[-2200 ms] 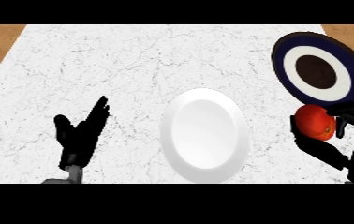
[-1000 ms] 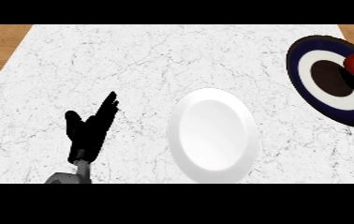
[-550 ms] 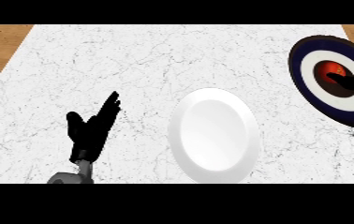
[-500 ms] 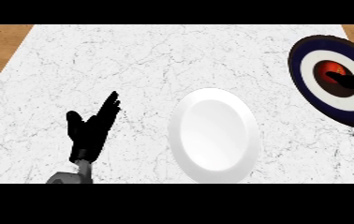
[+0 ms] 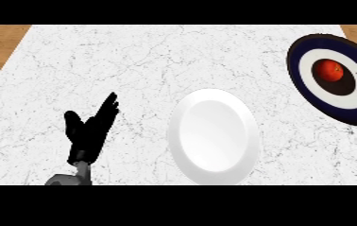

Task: Pick the tomato from the plate and place it in the plate

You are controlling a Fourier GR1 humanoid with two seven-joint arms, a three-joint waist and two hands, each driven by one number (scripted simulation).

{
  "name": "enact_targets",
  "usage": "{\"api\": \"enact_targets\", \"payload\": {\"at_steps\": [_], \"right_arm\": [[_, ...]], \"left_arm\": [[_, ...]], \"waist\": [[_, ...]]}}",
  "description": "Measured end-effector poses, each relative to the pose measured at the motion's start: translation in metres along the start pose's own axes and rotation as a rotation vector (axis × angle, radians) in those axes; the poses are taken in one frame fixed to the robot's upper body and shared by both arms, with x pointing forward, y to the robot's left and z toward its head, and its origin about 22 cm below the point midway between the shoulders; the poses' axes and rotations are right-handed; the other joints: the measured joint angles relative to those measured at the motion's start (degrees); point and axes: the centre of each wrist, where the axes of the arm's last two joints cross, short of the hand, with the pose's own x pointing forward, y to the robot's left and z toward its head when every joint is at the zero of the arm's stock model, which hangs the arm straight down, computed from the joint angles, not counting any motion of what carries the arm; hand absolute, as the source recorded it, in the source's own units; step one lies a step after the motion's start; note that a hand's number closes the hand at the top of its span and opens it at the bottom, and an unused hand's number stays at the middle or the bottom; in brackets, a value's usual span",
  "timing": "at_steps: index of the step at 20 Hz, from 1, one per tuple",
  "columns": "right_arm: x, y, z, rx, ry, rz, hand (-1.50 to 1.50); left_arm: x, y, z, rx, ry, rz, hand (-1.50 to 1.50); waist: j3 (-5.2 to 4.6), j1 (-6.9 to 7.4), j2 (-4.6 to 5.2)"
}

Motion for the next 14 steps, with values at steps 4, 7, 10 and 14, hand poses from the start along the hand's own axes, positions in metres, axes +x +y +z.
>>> {"api": "enact_targets", "payload": {"at_steps": [4, 7, 10, 14], "right_arm": [[-0.01, -0.028, 0.015, 0.056, 0.021, -0.079, -1.5], [-0.016, -0.052, 0.028, 0.12, 0.027, -0.121, -1.5], [-0.019, -0.07, 0.04, 0.16, 0.052, -0.107, -1.5], [-0.024, -0.093, 0.056, 0.196, 0.082, -0.052, -1.5]], "left_arm": [[-0.003, 0.003, 0.002, 0.011, -0.002, 0.002, 0.0], [-0.004, 0.003, 0.002, 0.016, -0.002, 0.005, 0.0], [-0.007, 0.007, 0.003, 0.019, -0.007, 0.004, 0.0], [-0.007, 0.006, 0.005, 0.023, -0.003, 0.01, 0.0]], "waist": [[-0.02, -0.53, -0.2], [0.01, -0.92, -0.35], [0.04, -1.12, -0.49], [0.0, -1.35, -0.59]]}}
